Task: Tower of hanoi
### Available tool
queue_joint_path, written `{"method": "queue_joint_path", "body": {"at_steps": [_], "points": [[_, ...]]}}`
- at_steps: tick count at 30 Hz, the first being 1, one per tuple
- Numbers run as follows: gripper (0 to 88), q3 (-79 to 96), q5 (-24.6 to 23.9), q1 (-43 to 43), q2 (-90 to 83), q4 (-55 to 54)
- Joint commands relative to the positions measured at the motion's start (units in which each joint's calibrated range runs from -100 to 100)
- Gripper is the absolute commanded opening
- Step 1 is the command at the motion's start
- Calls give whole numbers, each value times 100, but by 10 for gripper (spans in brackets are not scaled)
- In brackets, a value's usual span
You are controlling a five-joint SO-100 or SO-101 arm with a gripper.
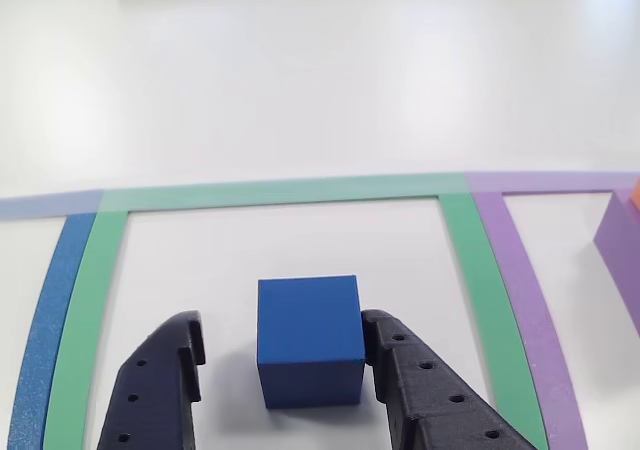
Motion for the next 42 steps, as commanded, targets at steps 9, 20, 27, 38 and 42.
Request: {"method": "queue_joint_path", "body": {"at_steps": [9,20,27,38,42], "points": [[197,1197,59,54,-3263,1117],[43,-375,-860,595,-7485,7980],[12,-3928,-1375,1228,-7782,12950],[43,-6863,-823,2418,-7493,16001],[115,-6608,-400,2791,-7549,16042]]}}
